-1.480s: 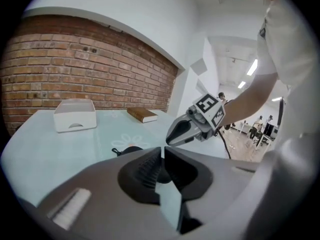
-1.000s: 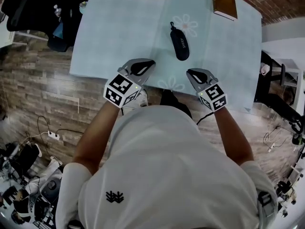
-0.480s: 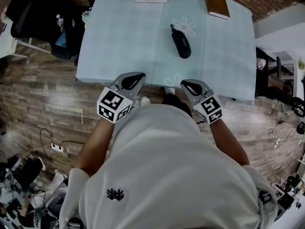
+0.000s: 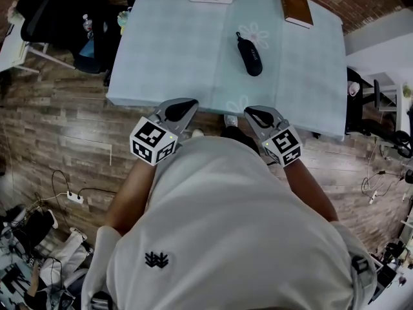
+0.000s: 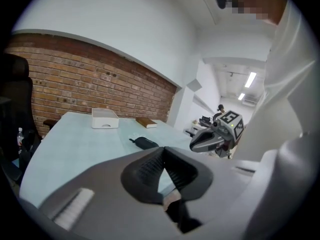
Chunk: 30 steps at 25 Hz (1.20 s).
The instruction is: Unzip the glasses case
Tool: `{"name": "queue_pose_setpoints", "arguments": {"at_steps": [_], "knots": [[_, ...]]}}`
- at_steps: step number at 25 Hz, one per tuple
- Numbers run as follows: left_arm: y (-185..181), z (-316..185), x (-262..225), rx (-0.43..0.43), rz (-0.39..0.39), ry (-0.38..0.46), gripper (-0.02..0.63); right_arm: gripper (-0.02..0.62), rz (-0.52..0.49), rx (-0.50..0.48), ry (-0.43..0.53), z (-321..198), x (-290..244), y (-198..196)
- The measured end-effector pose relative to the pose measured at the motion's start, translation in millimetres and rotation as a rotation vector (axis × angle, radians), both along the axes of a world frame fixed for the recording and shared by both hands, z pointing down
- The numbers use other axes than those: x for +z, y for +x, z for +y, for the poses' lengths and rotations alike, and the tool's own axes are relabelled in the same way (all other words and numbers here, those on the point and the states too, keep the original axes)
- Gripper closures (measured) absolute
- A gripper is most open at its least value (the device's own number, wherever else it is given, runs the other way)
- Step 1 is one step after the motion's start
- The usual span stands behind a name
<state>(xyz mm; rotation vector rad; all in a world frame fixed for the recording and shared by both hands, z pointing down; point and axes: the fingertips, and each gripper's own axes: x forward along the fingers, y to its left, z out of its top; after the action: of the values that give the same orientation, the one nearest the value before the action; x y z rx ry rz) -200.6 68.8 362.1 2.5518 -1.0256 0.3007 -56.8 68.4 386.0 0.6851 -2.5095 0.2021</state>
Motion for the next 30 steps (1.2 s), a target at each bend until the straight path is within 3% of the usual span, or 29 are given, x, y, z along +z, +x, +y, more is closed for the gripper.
{"name": "queue_pose_setpoints", "arguments": {"at_steps": [30], "knots": [[-1, 12, 13, 0.019, -0.016, -0.029, 0.549, 0.592, 0.035, 0.005, 0.000, 19, 2, 4]]}}
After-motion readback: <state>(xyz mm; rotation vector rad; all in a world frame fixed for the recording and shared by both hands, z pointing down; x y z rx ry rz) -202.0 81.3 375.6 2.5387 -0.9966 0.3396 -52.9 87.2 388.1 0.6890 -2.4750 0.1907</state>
